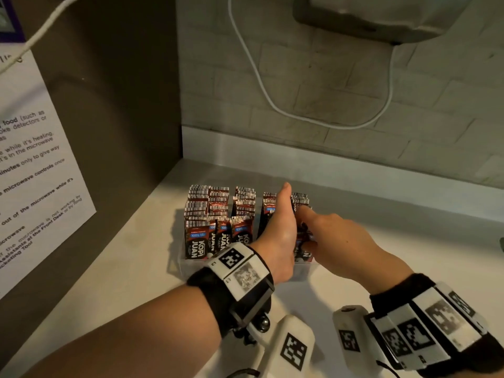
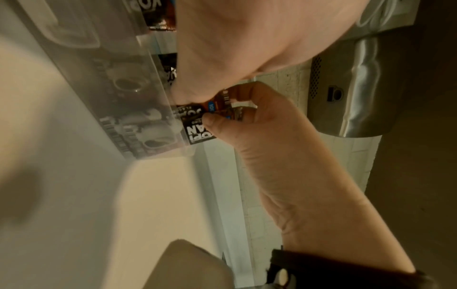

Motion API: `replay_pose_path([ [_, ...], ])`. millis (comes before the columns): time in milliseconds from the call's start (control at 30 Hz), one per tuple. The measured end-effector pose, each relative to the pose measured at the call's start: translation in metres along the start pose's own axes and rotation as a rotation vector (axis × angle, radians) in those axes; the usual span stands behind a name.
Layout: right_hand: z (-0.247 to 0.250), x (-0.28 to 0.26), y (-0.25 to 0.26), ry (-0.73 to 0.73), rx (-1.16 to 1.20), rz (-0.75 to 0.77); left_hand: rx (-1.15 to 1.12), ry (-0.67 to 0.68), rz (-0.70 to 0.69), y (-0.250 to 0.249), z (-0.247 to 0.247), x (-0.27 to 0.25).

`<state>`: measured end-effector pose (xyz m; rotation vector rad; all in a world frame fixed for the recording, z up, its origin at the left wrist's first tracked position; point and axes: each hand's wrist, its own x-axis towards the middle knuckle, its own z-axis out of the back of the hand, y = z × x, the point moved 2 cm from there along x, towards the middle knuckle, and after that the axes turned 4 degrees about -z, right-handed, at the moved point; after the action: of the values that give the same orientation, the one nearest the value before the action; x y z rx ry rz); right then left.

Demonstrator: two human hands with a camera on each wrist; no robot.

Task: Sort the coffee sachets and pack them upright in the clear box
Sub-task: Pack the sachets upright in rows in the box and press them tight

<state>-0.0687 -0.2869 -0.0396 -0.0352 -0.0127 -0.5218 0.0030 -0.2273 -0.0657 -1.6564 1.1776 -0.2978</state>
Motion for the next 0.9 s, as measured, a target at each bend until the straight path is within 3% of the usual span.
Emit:
replay_pose_path([
  [100,-0.002,0.000,-0.007,-0.024,0.019,-0.028,-0.031,-0.005,0.005,0.006,-0.007,0.007],
  [200,-0.005,0.000,-0.016,-0.095,0.227,-0.068,-0.051,-0.018,-0.007,0.009,-0.009,0.013],
  [367,-0.015,0.002,-0.025,-0.177,0.402,-0.002,-0.117,-0.047,0.001,0.012,-0.005,0.019],
  [467,-0.022,0.000,-0.027,-0.214,0.469,-0.154,-0.090,-0.077,0.026,0.014,-0.003,0.024],
  [567,-0.036,-0.002,-0.028,-0.095,0.781,-0.374,-0.087,-0.109,0.032,0.014,-0.004,0.027],
  [633,-0.050,0.001,-0.025,0.063,1.116,-0.403,-0.123,-0.157,0.031,0.012,-0.007,0.028],
  [700,-0.056,0.005,-0.020,0.175,1.294,-0.362,-0.142,-0.187,0.037,0.011,-0.010,0.029],
  [900,-0.059,0.009,-0.022,0.068,1.389,-0.272,-0.135,-0.188,0.001,0.014,-0.012,0.033],
])
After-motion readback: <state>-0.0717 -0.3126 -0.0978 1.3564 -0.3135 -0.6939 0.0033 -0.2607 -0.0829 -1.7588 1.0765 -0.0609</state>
